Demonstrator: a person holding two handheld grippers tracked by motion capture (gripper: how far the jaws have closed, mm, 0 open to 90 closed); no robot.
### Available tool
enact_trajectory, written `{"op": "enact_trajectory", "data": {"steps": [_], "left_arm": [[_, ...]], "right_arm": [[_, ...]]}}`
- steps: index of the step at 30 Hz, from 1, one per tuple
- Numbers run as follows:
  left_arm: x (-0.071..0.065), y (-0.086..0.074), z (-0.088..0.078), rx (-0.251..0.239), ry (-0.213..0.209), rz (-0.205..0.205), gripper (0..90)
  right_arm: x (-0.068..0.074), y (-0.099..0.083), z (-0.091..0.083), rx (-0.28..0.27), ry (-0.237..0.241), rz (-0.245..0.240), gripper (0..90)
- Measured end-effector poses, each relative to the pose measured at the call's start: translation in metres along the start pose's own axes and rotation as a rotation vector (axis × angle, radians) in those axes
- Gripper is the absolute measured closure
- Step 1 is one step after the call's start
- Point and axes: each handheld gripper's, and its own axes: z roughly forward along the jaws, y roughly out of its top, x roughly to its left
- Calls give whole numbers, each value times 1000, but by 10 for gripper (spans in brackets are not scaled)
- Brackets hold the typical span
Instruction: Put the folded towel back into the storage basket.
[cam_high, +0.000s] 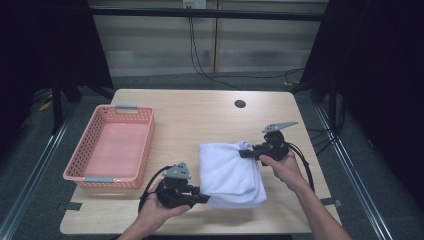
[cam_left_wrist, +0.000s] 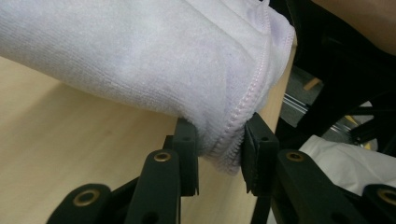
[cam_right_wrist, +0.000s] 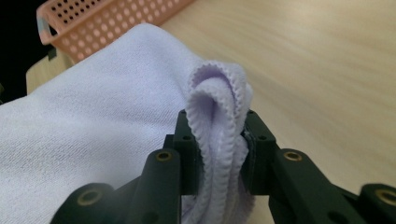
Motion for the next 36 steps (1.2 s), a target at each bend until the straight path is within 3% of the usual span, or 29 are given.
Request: {"op": "enact_trajectory", "data": {"steps": [8,17,29,36], "left_arm": [[25,9,-44,-53,56,-28,708],[51,6,-99,-119,127,-60,712],[84,-22,-169,-198,219,-150,714],[101,-37,-215,-241,291,-201,718]], "right_arm": [[8,49,24,-35,31,-36,719],[22,100,65,-42,73,-65,722],[54,166,133,-13,137,-95,726],[80,198,174,17,142,-99,728]]}}
